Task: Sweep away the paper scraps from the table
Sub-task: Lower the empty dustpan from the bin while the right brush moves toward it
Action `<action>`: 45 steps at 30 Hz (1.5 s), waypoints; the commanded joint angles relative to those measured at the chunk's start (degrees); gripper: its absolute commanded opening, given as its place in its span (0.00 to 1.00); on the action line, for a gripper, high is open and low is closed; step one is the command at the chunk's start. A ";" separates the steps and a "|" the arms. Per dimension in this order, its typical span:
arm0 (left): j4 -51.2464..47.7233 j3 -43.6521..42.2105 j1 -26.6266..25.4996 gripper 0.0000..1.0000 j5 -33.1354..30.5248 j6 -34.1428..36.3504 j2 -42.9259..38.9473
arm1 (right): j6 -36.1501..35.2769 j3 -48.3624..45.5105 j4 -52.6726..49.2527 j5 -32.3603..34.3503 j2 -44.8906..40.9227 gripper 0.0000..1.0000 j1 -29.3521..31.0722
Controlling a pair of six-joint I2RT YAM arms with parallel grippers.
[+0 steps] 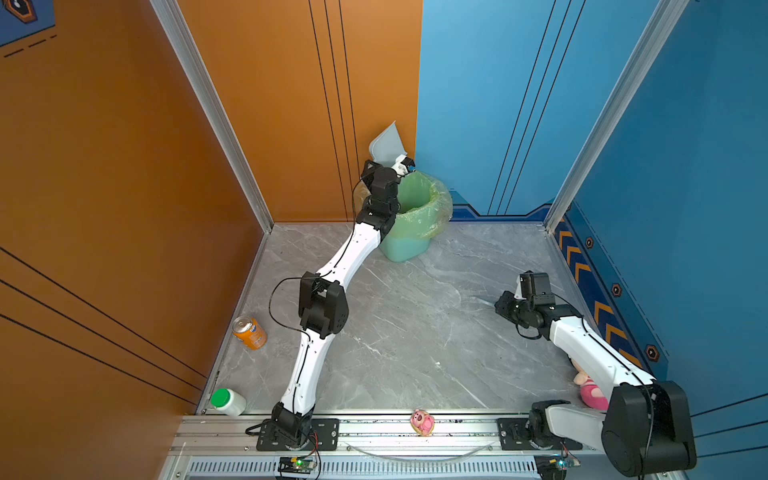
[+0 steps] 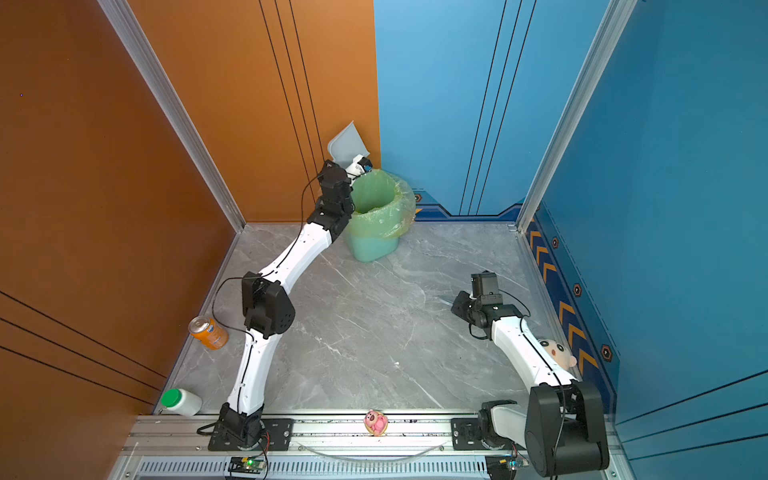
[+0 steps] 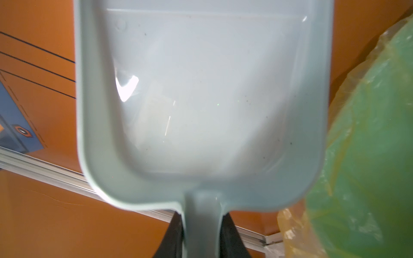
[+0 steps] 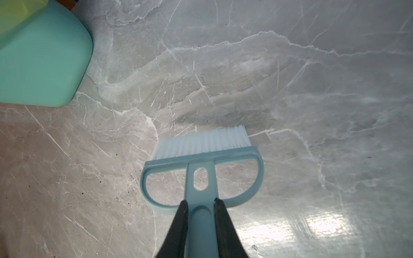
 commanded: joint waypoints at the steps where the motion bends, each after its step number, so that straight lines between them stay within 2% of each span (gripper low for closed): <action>1: -9.15 1.80 1.15 0.00 2.38 -14.25 -5.49 | -1.71 2.64 -1.59 2.52 0.26 0.00 0.48; 5: -17.53 0.66 1.68 0.00 6.85 -24.21 -9.78 | -3.83 4.75 -2.62 3.13 0.03 0.00 0.68; 11: -25.16 -4.88 1.29 0.00 9.29 -29.77 -16.73 | -6.52 9.16 -5.10 3.65 0.55 0.00 0.78; 16: -23.08 -17.50 -0.01 0.00 12.73 -31.89 -25.68 | -7.69 13.75 -8.38 1.60 1.83 0.00 0.88; 22: -11.37 -37.34 -3.18 0.00 16.40 -30.46 -37.40 | -8.68 18.45 -12.66 -1.95 2.20 0.00 0.94; 27: -6.99 -48.67 -6.20 0.00 16.01 -29.49 -43.86 | -8.35 22.34 -17.47 -9.95 3.61 0.00 1.00; 34: -8.34 -58.57 -6.66 0.00 16.01 -35.28 -49.56 | -8.16 24.06 -20.43 -17.28 6.32 0.00 3.30; 39: -13.34 -62.35 -5.64 0.00 14.55 -40.60 -51.89 | -7.46 24.76 -20.18 -22.18 10.29 0.00 6.25; 45: -21.45 -66.91 -3.42 0.00 12.57 -48.64 -55.91 | -6.74 28.70 -18.46 -24.93 17.73 0.00 13.20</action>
